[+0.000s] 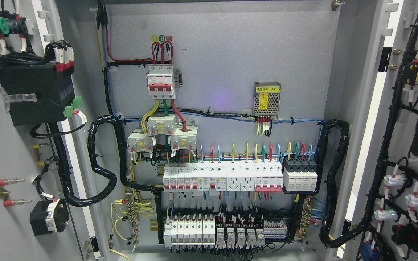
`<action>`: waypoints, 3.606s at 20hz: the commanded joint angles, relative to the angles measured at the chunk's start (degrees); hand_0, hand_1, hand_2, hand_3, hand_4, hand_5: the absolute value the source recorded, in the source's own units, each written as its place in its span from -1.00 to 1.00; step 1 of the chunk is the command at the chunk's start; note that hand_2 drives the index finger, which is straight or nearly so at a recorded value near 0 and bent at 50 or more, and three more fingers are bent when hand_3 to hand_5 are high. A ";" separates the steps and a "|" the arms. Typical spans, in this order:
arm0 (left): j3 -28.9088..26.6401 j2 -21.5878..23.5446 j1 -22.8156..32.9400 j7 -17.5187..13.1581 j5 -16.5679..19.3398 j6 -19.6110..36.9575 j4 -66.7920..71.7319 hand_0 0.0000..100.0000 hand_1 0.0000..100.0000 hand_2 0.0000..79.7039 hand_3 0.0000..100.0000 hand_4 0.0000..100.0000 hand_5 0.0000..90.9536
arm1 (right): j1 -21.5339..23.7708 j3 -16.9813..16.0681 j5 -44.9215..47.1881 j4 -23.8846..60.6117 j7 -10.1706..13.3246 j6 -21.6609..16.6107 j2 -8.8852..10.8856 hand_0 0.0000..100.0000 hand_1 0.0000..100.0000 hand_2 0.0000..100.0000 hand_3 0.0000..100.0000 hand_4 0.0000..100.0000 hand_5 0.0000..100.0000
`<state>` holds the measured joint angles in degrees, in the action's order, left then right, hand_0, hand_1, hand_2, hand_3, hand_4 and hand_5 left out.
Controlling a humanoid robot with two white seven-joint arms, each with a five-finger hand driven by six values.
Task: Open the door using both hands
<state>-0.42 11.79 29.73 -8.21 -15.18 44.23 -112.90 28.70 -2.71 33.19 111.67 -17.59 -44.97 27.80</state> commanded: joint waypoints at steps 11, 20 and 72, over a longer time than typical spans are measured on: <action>-12.14 5.70 1.12 -0.14 -11.71 30.91 0.23 -1.00 -1.00 -1.00 -1.00 -0.94 -1.00 | -0.49 -3.27 3.73 -3.13 -0.42 -8.03 2.26 -1.00 -1.00 -1.00 -1.00 -1.00 -1.00; -17.95 7.28 2.70 -0.14 -15.67 30.83 0.75 -1.00 -1.00 -1.00 -1.00 -0.94 -1.00 | -0.05 -5.46 5.22 -3.21 -0.69 -9.60 2.44 -1.00 -1.00 -1.00 -1.00 -1.00 -1.00; -22.70 20.64 -11.36 1.88 -26.92 -7.49 23.07 -1.00 -1.00 -1.00 -1.00 -0.94 -1.00 | -1.81 -8.01 13.04 -5.85 -0.95 -10.49 6.39 -1.00 -1.00 -1.00 -1.00 -1.00 -1.00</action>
<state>-22.79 31.01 19.40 -6.30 -42.04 38.15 -94.61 27.44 -10.70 45.91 105.92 -18.62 -44.82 33.28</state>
